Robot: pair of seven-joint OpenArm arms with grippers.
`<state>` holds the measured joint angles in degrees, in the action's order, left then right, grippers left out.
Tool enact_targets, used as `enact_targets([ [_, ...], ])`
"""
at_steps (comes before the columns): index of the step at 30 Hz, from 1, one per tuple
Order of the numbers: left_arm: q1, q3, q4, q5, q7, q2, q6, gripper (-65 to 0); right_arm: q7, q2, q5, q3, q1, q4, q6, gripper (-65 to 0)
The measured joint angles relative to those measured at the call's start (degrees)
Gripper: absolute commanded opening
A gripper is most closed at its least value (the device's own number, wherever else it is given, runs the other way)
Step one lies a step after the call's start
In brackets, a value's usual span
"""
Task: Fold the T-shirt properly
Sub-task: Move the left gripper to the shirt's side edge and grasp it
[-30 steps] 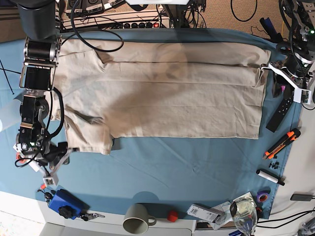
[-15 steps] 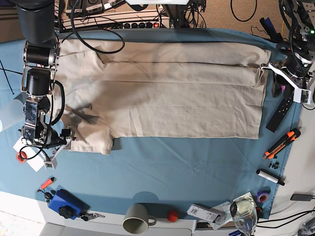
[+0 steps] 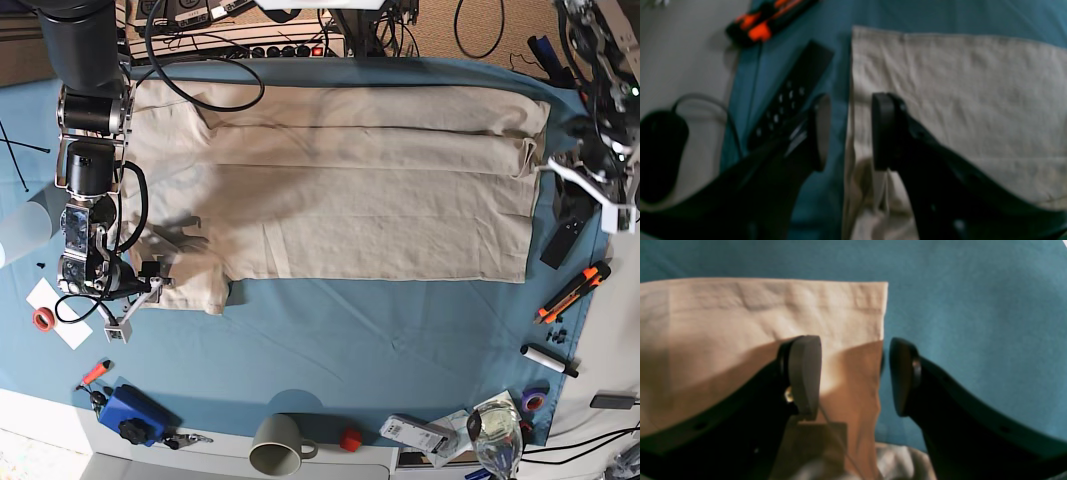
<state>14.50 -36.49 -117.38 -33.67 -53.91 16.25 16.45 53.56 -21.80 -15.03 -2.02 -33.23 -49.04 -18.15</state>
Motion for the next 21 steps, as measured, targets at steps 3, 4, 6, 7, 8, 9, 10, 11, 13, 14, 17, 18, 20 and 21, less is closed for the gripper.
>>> enact_targets([
  [3,-3.87,0.44,3.82,-0.04,0.20,0.79,3.17,-40.1,0.61,-0.17,0.20,0.02,0.04,0.02,0.11,-32.6],
  [4,-5.01,1.38,5.46,-0.04,0.20,1.14,3.13,-38.0,0.61,-0.13,0.15,0.02,0.04,0.02,0.17,-32.6],
  [6,-7.39,4.48,9.20,0.61,0.20,1.75,2.84,-35.5,0.61,-0.04,-0.04,0.00,0.02,0.02,-0.02,-32.6],
  [7,-8.72,6.67,11.26,1.14,0.15,2.10,2.89,-35.4,0.66,-0.04,0.15,0.00,0.02,0.02,0.00,-32.6],
  [8,-10.25,9.01,13.27,2.67,0.02,2.23,2.84,-35.4,0.63,-0.09,0.13,0.02,0.02,0.02,-0.02,-32.6],
  [9,-11.96,11.19,15.13,4.96,0.11,2.19,2.89,-35.4,0.63,-0.11,0.13,0.02,0.04,0.02,0.00,-32.6],
  [10,-13.75,13.05,16.92,7.13,0.02,2.05,2.51,-35.4,0.66,-0.09,0.11,0.02,0.04,0.04,0.00,-32.6],
  [11,-15.56,14.67,18.71,9.22,0.35,2.03,1.81,-35.4,0.81,-0.09,0.07,0.02,0.02,0.04,0.00,-32.6],
  [13,-18.91,17.38,22.12,13.03,1.90,2.21,0.28,-35.4,0.96,-0.09,0.13,0.02,0.02,0.02,0.00,-32.6],
  [14,-20.50,18.62,23.78,14.34,2.05,2.38,-0.15,-35.4,1.07,-0.09,0.15,0.02,0.02,0.02,0.00,-32.6],
  [17,-24.57,22.25,28.52,18.38,2.32,2.47,-0.11,-35.4,1.29,-0.07,0.09,0.02,0.02,0.02,0.00,-32.6],
  [18,-25.75,23.39,30.23,19.37,2.43,2.40,-0.13,-35.4,1.29,-0.09,0.11,0.02,0.02,0.02,0.02,-32.6],
  [20,-27.91,25.03,34.01,21.70,2.58,2.19,-2.45,-35.4,1.20,-0.09,0.09,0.02,0.02,0.02,-0.02,-32.6],
  [21,-28.89,25.42,35.98,23.28,2.58,2.14,-3.56,-35.4,1.27,-0.09,0.09,0.02,0.02,0.02,0.00,-32.6],
])
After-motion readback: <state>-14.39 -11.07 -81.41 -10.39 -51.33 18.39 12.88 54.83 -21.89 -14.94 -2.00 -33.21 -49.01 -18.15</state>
